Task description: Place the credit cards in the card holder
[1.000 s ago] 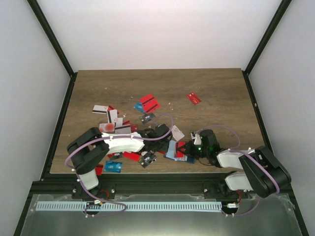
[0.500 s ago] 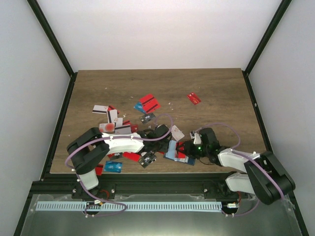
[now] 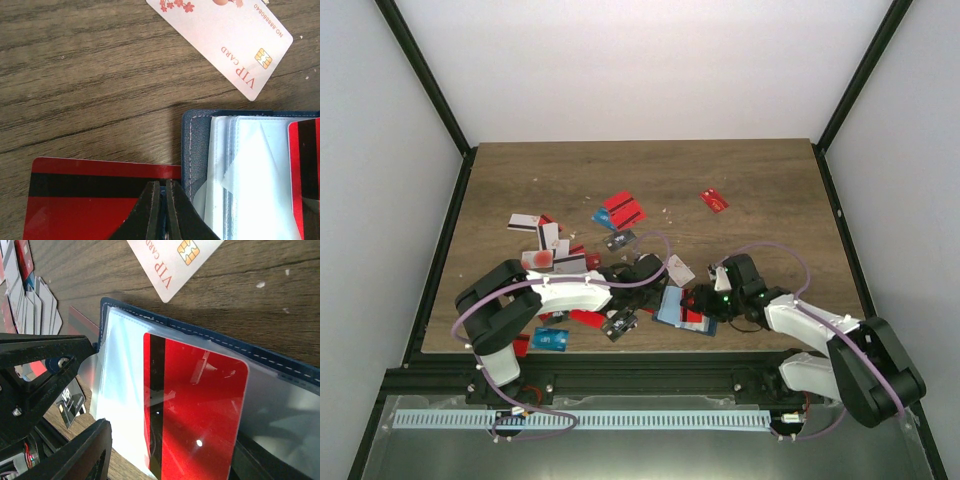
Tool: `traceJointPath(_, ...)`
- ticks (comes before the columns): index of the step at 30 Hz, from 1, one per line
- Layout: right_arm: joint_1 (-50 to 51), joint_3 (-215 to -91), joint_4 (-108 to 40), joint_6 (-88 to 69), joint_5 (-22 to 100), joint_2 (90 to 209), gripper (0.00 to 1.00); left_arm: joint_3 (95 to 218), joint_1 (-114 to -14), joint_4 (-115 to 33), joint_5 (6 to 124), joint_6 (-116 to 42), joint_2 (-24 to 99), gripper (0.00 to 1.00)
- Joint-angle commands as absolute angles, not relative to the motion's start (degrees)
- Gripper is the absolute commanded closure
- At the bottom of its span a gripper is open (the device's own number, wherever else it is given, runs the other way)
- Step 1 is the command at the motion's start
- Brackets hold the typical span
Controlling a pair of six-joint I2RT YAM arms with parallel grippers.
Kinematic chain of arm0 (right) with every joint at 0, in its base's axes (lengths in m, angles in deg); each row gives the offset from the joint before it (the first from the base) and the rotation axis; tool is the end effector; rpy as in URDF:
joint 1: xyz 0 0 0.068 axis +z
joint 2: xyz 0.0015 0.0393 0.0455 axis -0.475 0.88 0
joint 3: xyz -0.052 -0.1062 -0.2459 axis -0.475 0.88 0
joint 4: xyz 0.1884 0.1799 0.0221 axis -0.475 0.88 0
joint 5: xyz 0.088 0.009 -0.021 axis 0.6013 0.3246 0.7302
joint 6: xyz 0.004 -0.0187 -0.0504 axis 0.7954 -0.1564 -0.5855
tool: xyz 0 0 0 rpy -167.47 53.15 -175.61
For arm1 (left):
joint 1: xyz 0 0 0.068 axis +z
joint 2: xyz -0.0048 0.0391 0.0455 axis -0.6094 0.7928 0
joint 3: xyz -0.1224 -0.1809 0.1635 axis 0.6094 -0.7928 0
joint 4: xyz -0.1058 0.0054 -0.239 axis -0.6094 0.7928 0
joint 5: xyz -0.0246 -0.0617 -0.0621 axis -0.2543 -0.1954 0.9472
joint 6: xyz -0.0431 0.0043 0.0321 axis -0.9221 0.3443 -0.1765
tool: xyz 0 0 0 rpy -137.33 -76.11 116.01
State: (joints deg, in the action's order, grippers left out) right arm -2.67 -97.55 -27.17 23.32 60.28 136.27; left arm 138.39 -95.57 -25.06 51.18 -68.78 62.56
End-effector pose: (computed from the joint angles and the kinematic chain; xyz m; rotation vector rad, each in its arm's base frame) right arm 0.1638 0.0982 0.1321 0.1098 2.7060 1.0575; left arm 0.1805 -0.2830 0.1410 0.3087 2.6867 -0.4721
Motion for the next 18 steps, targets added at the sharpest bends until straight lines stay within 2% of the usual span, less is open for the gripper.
traceJointPath(1, -2.7, -98.1, -20.4, 21.5, 57.6, 136.5, 0.43, 136.7, -95.8, -23.9, 50.5, -69.2, 62.6, 0.96)
traceJointPath(10, -1.4, -98.0, -25.1, 24.5, 61.2, 139.8, 0.46, 136.2, -95.8, -24.8, 51.0, -69.2, 63.0, 0.96)
traceJointPath(18, 4.4, -100.1, -25.0, 31.1, 58.4, 143.7, 0.43, 135.6, -95.8, -25.7, 52.0, -69.7, 62.9, 0.96)
